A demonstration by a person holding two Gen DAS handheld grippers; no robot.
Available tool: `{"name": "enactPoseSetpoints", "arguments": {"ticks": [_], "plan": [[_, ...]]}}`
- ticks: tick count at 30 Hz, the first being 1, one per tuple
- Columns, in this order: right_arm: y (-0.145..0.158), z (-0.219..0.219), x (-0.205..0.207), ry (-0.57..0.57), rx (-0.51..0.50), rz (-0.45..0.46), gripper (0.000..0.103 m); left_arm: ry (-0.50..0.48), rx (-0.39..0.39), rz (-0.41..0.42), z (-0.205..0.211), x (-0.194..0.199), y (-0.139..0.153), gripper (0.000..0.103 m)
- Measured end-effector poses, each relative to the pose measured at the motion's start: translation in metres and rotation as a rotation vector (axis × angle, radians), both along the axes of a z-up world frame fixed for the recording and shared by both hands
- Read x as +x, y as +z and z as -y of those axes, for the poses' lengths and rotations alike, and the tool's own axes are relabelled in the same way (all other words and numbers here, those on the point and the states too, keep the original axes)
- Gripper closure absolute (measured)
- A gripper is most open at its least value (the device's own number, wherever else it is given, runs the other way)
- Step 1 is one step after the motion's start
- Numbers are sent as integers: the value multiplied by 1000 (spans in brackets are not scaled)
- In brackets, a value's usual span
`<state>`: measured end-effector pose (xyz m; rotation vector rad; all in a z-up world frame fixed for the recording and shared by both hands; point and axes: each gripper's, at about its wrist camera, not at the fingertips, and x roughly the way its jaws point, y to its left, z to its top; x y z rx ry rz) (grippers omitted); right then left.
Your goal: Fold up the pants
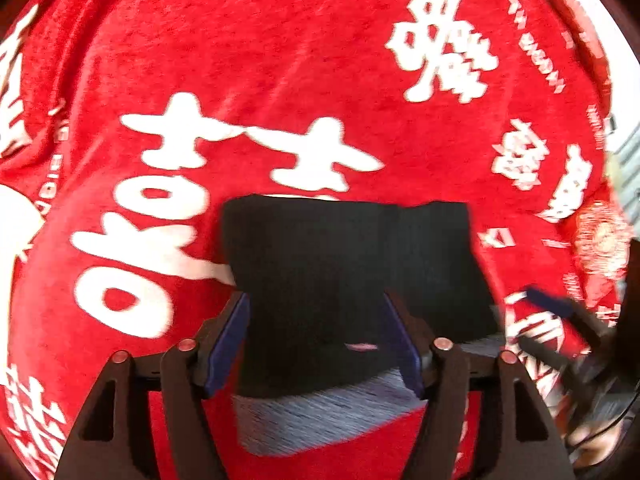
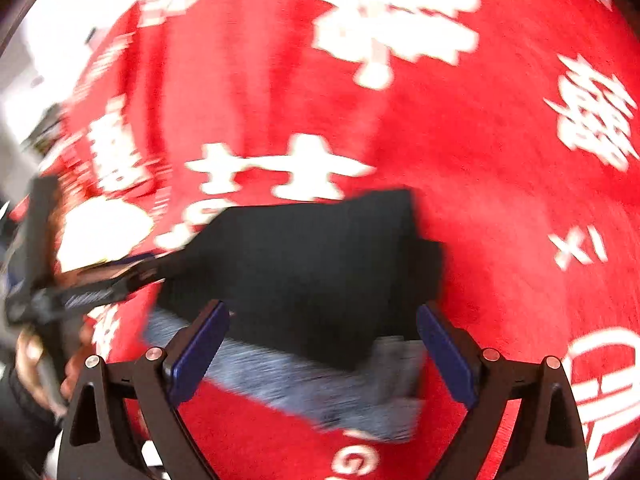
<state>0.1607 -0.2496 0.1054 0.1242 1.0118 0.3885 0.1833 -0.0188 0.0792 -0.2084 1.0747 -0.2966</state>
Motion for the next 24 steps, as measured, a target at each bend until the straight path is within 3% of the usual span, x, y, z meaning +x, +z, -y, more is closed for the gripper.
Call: {"name": "enactPoseSetpoints", "arguments": {"ticks": [2,3,7,10,14,17,24], "plan": [[-6,-17,-8,105,62,-31,8,-57,-22,-19,12,-4,-7,27],[-16,-24,-10,130,75,-61,8,-65,13,-23,18,-7,-14,27],[-62,-18,-7,83,74,-186,7,-106,116,-32,30,-12,-39,27],[-54,-7,-6,62,164,-189,7,-140,172,1,36,-18,-38,27],[-18,1,12,47,129,-97,7,-128,158,-15,35,-15,-39,25],[-10,-2,42,38,113,-95,7,-123,165,-9,36,-17,-39,24],[-58,-20,102,21,34,-255,7,-140,196,2,41,-20,-43,22]]}}
